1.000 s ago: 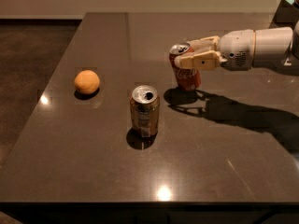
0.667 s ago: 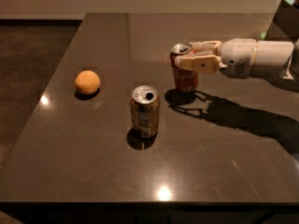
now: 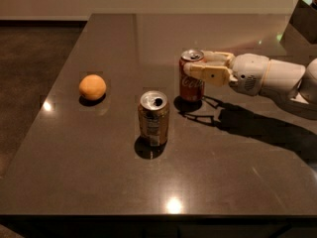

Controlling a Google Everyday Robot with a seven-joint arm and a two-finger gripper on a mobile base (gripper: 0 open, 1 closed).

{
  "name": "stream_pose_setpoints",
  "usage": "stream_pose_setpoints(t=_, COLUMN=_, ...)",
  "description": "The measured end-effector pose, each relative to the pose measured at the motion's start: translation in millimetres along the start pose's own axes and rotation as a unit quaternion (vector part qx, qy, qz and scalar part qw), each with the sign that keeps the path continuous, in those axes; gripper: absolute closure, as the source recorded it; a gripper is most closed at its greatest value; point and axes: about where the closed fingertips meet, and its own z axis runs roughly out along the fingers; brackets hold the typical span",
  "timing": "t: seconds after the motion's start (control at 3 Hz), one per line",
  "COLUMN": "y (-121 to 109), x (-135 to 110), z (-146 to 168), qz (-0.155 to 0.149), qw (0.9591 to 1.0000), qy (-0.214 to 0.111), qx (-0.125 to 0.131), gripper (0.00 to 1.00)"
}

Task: Place coke can upright

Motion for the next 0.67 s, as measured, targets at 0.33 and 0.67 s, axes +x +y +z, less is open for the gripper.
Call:
stream_pose_setpoints(t=0.33, y=0.3, x=5.6, z=0.5, qz=0.005, qw=0.9999, qy=-0.012, qx=0.001, gripper=0.59)
stream_pose_setpoints(t=0.67, y=1.8, x=4.9, z=3.0, qz=0.004, qw=0.9999, qy=-0.011, qx=-0.001, gripper=0.35)
